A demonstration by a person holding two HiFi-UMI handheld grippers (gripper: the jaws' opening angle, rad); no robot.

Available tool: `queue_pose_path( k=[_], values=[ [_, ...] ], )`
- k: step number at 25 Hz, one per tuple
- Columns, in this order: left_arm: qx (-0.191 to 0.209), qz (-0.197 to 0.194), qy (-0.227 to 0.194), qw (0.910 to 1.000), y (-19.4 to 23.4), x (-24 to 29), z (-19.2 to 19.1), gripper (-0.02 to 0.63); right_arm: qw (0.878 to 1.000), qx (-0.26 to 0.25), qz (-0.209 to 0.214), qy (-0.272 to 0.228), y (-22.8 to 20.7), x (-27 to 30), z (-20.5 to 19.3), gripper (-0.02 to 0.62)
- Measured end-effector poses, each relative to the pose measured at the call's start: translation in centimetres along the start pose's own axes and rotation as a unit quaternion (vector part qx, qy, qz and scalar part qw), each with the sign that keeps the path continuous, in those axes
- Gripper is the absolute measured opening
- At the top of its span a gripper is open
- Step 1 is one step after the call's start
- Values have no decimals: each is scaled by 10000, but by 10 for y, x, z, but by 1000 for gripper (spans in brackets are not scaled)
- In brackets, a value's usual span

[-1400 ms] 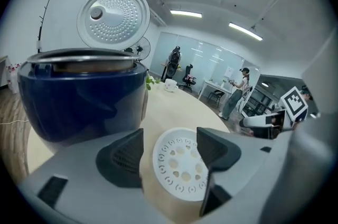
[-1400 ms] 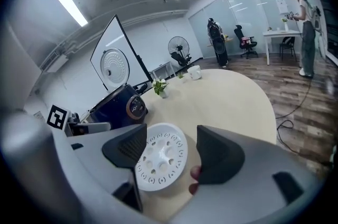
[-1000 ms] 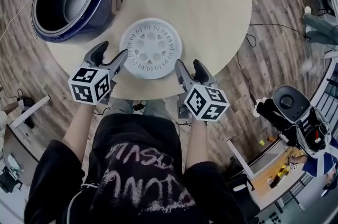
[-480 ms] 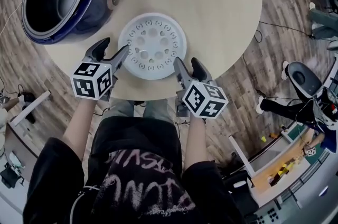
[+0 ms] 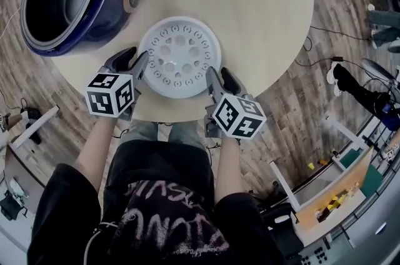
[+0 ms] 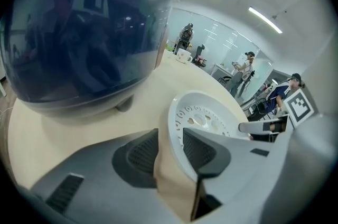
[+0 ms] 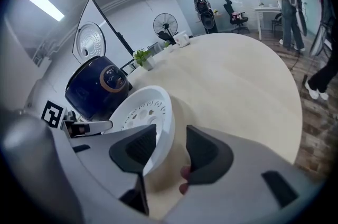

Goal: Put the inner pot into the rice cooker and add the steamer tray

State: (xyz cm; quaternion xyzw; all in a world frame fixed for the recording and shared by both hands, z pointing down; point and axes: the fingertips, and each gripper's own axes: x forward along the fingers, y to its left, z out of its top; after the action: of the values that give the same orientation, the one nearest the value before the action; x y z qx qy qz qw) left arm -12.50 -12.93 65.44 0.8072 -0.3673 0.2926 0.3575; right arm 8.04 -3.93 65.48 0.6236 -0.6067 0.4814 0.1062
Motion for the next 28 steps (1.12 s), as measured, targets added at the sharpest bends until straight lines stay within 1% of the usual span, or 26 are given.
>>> queue_pose_path(
  k=[5, 8, 10, 16, 24, 28],
  values=[
    [-80, -86, 4, 9999, -3, 2, 0, 125, 9999, 54, 130, 53, 3, 3, -2, 155],
    [-65, -82, -21, 9999, -5, 4, -1, 84, 9998, 49, 198, 77, 6, 7, -3, 112],
    [-121, -86, -23, 9999, -6, 5, -3, 82, 9998, 1, 176, 84, 7, 6, -3, 80],
    [-184, -98, -53, 9998, -7, 1, 1, 78, 9999, -26, 138, 30, 9, 5, 2, 74],
    [-73, -192, -402, 9990, -21, -22, 20, 75, 9994, -117, 187, -283, 20, -17, 17, 72],
    [-6, -163, -600, 9981, -30, -35, 32, 75, 9979, -243, 324, -510, 29, -35, 33, 70]
  ],
)
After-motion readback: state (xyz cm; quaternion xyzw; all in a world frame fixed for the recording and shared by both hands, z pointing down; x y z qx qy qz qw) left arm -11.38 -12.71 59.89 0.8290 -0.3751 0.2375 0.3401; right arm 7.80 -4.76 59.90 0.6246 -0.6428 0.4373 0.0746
